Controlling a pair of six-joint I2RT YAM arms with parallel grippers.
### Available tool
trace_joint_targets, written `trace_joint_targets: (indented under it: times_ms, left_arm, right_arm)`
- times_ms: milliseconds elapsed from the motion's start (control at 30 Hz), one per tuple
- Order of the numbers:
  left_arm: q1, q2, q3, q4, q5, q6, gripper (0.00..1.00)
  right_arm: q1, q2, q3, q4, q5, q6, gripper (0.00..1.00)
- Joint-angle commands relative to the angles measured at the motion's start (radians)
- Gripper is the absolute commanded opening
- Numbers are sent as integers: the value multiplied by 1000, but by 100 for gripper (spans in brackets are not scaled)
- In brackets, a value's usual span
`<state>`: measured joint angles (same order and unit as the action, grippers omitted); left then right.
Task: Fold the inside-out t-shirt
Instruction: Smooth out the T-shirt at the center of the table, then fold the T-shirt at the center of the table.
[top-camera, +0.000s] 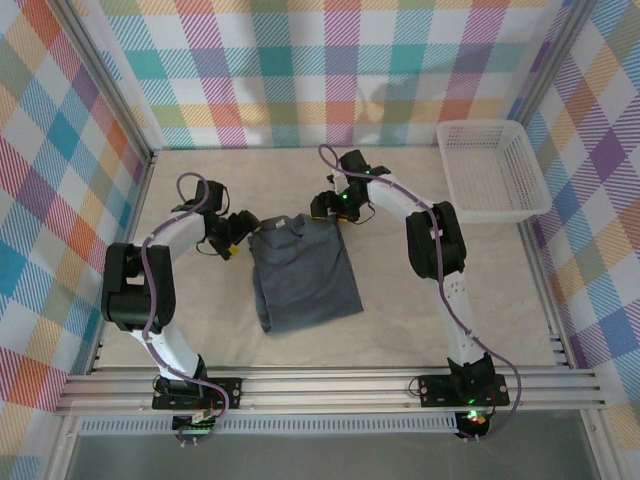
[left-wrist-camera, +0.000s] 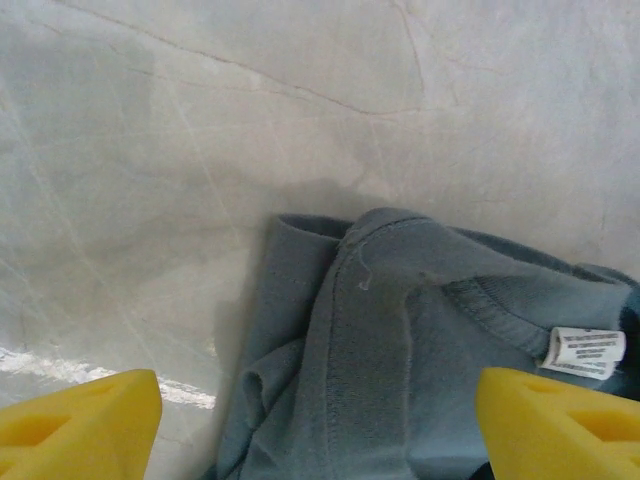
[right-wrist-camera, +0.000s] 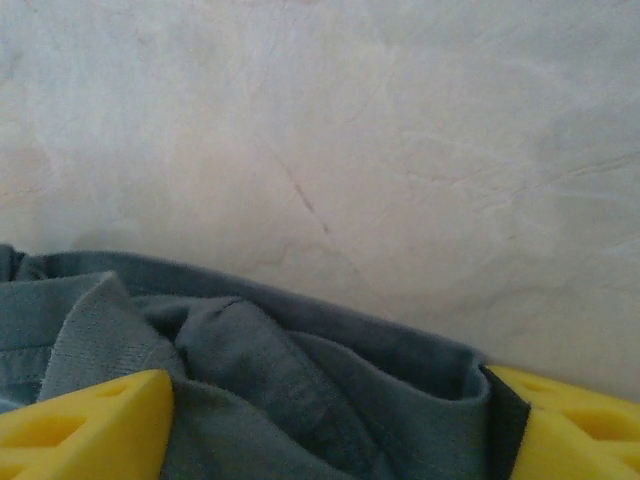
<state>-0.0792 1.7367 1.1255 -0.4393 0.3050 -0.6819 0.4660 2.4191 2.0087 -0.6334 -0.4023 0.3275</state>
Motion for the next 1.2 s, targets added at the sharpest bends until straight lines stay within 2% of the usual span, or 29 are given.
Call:
trace_joint_targets:
  times_ms: [0, 100, 200, 300, 433, 567, 633, 767, 867, 1033, 1167]
  left_arm:
    - [-10, -3, 17, -5, 10, -11, 82]
    - [-11, -3, 14, -6, 8, -10, 82]
    - [-12, -6, 9, -4, 2, -8, 82]
    - [-13, -5, 4, 0, -1, -8, 82]
    - [-13, 0, 2, 3, -1, -10, 82]
    - [-13, 6, 8, -11, -10, -11, 82]
    - [-13, 4, 12, -26, -17, -13, 82]
    - [-13, 18, 18, -45, -36, -21, 81]
    - [-16, 63, 52, -40, -15, -10, 78]
    - [-39, 149, 145, -32, -43, 32, 71]
    - [-45, 214, 185, -40, -21, 37, 69]
  right_arm:
    - [3, 3, -50, -23, -163, 64, 81]
    - [-16, -10, -102, 45, -249, 106, 82]
    - [-6, -30, -139, 42, -220, 50, 95]
    - [0, -35, -168, 27, -190, 5, 95]
    - [10, -27, -169, 6, -108, -23, 80]
    - [16, 8, -113, -52, 34, -8, 52]
    - [14, 12, -100, -53, 42, 6, 42]
    - [14, 5, -88, -43, 24, 38, 16]
    - [14, 5, -87, -33, -6, 48, 3]
    - [14, 7, -90, -38, -12, 47, 3]
    - [14, 3, -96, -44, -17, 45, 5]
